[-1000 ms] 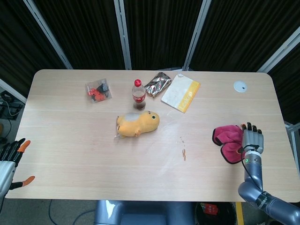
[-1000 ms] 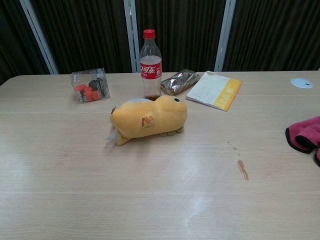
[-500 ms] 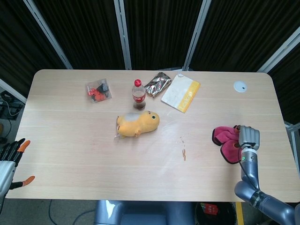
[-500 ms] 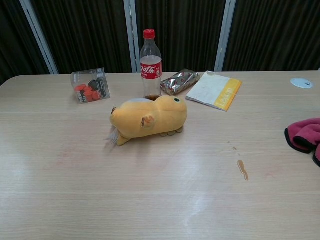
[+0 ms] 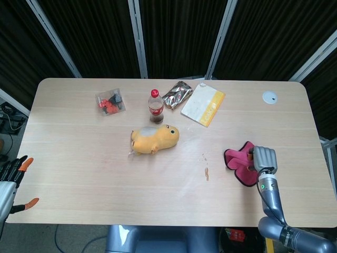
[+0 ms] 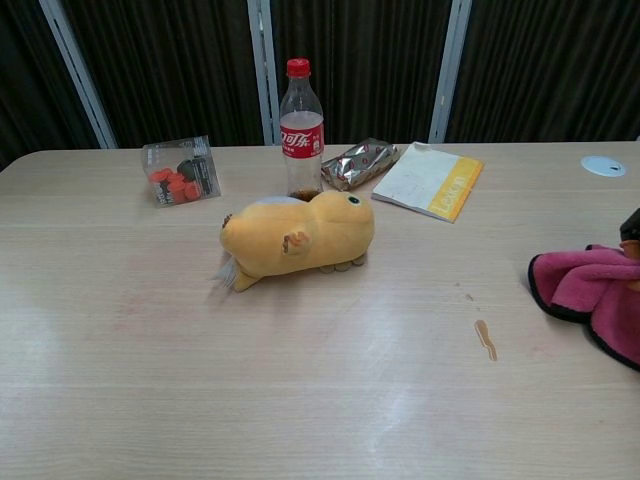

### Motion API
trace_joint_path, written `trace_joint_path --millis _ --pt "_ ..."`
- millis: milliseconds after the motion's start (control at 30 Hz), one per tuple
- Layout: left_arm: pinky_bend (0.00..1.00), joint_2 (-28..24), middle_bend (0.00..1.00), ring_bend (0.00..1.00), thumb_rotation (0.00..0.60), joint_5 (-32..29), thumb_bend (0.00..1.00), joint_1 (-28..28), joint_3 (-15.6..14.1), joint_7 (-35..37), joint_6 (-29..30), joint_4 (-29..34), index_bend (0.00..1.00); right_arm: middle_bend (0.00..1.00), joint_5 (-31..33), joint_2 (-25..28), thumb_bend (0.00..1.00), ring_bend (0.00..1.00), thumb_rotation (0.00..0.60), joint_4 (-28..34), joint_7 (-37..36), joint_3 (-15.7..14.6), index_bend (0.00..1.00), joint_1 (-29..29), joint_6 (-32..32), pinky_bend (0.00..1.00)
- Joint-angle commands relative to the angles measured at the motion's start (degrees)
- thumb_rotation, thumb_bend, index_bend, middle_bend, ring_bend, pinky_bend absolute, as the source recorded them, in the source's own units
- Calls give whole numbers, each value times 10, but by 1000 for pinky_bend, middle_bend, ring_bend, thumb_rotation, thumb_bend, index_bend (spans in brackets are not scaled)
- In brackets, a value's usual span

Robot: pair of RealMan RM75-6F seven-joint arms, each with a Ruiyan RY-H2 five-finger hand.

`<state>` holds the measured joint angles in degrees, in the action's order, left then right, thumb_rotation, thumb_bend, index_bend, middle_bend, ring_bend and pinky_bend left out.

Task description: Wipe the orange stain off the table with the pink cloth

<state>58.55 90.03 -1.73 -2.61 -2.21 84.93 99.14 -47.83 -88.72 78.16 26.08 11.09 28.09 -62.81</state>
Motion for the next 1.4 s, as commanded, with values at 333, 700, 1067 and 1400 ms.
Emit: trace_joint_path --millis 333,700,1067,1400 --pt "0 1 0 0 600 1 0 1 1 5 4 -2 46 615 -69 -29 258 537 600 150 70 -61 727 -2 -40 718" --pt "0 1 0 0 600 -3 0 1 2 7 1 -2 46 615 -71 -119 259 537 600 141 113 -80 727 8 -36 718" --pt "0 -2 0 0 600 -7 0 0 2 11 -4 -1 47 615 -34 -147 273 536 600 35 138 -28 727 37 -25 718" --pt "0 -2 0 0 600 -10 0 -1 2 9 -7 1 47 615 3 -126 279 536 600 -43 138 14 728 47 -17 717"
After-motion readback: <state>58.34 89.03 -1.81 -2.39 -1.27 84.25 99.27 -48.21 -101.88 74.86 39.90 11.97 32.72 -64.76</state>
